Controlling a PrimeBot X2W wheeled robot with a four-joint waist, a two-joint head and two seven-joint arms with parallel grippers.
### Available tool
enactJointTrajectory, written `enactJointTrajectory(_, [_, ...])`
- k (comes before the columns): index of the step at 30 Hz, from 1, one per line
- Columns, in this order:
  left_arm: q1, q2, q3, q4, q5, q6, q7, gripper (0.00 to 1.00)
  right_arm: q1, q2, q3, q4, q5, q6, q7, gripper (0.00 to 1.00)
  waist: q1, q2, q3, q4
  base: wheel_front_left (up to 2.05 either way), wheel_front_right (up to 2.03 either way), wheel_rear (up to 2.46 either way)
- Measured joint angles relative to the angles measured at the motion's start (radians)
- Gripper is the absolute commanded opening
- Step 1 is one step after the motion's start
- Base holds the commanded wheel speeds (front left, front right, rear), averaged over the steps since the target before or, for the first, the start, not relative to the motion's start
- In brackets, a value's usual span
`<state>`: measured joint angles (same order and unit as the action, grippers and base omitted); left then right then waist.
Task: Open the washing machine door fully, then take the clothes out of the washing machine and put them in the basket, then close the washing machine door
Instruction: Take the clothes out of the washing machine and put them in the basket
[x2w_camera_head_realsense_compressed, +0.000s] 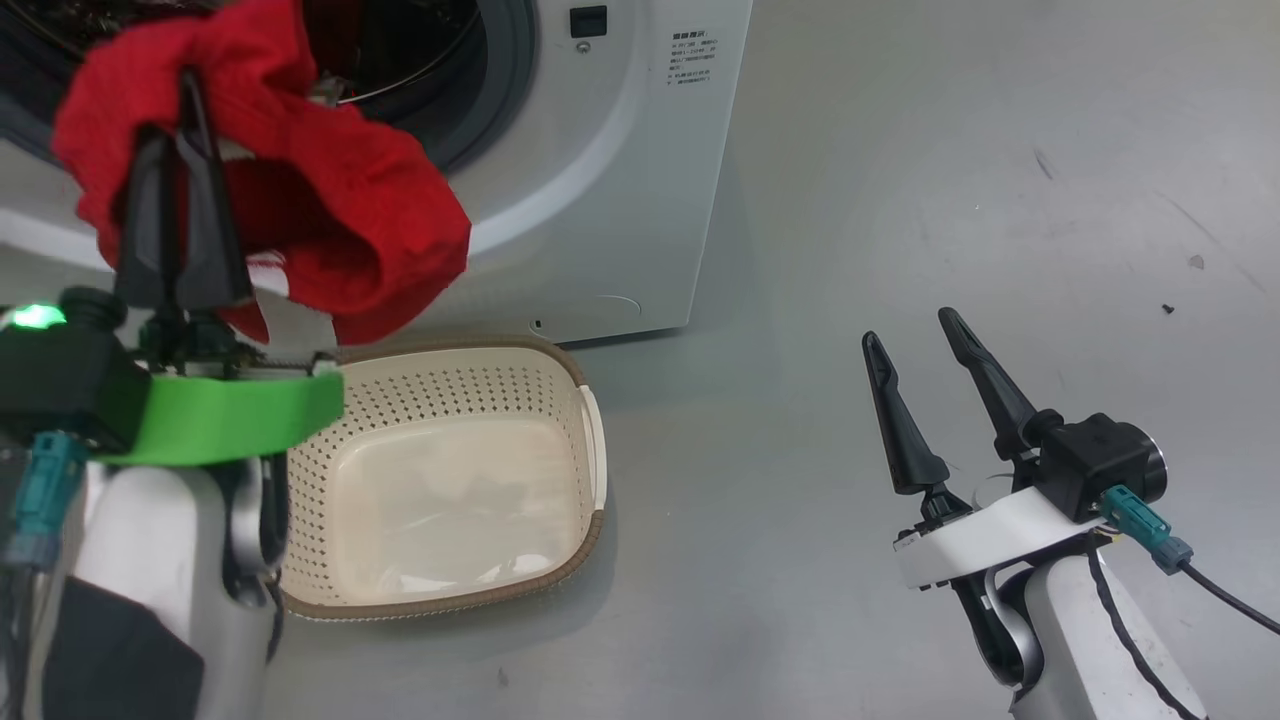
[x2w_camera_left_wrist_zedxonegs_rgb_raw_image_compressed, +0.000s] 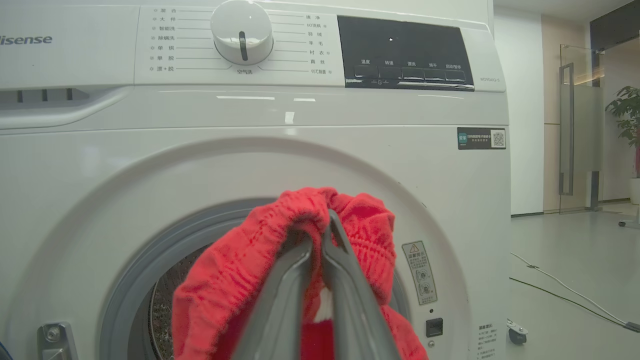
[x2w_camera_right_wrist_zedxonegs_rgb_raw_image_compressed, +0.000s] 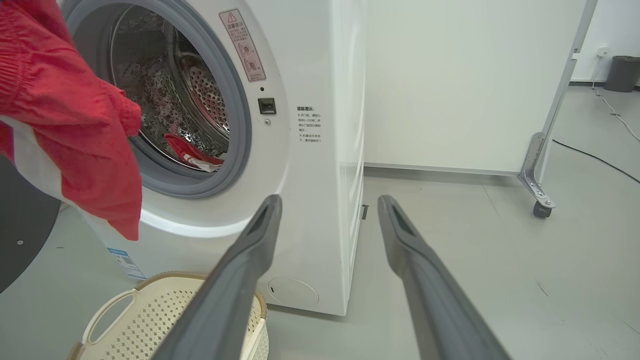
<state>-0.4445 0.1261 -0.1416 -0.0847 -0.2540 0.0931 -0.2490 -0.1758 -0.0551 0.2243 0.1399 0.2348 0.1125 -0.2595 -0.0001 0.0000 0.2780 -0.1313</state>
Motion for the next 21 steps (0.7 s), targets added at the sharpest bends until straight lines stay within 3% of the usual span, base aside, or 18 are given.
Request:
enactJointTrajectory(10, [0.205,-0.027,-0.055,0.014,-0.017,0.003,0.063,0.0,0.0,0.0,0.002,-0.024,-0.009,0.001,0.0,1.0,0.0,0.0,0.027,0.003,0.0,0.0,0.0])
enactJointTrajectory(21, [0.259,-0.04,-0.048,0.126,-0.039,0.008,0.091,0.0,-0.009,0.001,0.01,-0.053,-0.016,0.001,0.0,1.0,0.0,0.0,0.109,-0.017,0.0,0.0,0.0])
